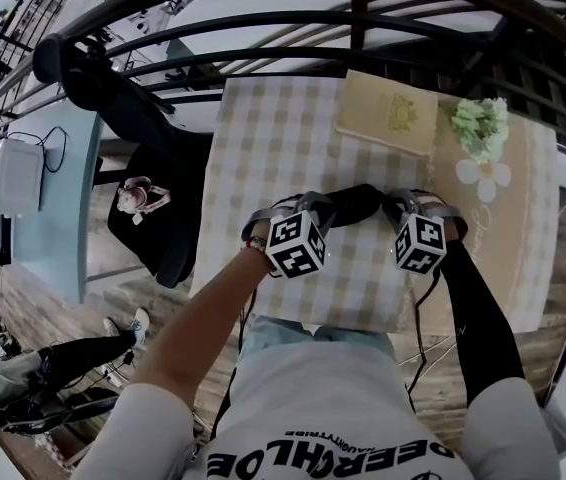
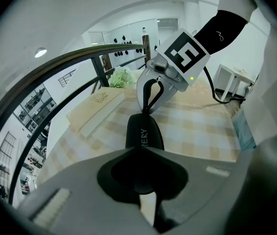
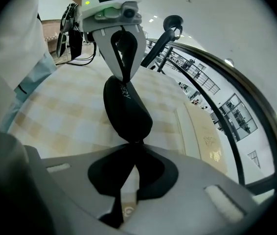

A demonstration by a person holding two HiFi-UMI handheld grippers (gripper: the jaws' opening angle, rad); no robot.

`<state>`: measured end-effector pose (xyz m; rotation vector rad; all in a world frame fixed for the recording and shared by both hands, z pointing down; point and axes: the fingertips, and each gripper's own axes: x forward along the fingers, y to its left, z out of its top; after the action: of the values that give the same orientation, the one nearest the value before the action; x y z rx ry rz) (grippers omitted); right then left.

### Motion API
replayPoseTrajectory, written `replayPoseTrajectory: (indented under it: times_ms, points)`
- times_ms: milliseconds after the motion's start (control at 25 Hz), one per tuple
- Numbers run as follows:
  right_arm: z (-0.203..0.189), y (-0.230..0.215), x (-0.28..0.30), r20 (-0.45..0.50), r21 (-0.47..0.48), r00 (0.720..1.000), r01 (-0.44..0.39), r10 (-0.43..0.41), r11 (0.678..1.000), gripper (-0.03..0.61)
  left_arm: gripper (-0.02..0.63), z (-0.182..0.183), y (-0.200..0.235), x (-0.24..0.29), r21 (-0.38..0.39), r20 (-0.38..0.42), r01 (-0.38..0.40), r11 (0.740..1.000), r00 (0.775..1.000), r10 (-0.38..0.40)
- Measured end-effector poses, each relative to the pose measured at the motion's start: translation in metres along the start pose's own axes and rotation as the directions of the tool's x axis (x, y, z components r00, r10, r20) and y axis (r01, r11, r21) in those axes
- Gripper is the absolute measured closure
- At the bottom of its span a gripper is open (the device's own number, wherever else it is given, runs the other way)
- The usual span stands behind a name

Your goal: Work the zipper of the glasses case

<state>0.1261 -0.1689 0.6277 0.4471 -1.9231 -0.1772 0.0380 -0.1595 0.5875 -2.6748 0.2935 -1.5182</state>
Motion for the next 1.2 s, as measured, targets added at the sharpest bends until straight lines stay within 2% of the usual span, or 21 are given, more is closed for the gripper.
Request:
replayPoseTrajectory:
  times_ms: [280,440,1200]
  points:
    - [0.001,0.003,-0.001,0.033,0.073,0.998,-0.049,0.046,0.996,0.548,0.614,0.0,-0.002,0.0,0.001,0.001,0.004,1.0,1.0,-0.004]
    - [0.001,0.01,-0.001,0.022,0.041,0.997,-0.075,0.074,0.996,0.549,0.614,-0.001,-0.001,0.001,0.004,-0.002,0.002,1.0,1.0,-0.002]
    - [0.023,0.045,-0.002,0.06,0.098,0.989,-0.14,0.135,0.985,0.549,0.614,0.0,-0.002,0.001,0.003,0.0,0.013,1.0,1.0,-0.013]
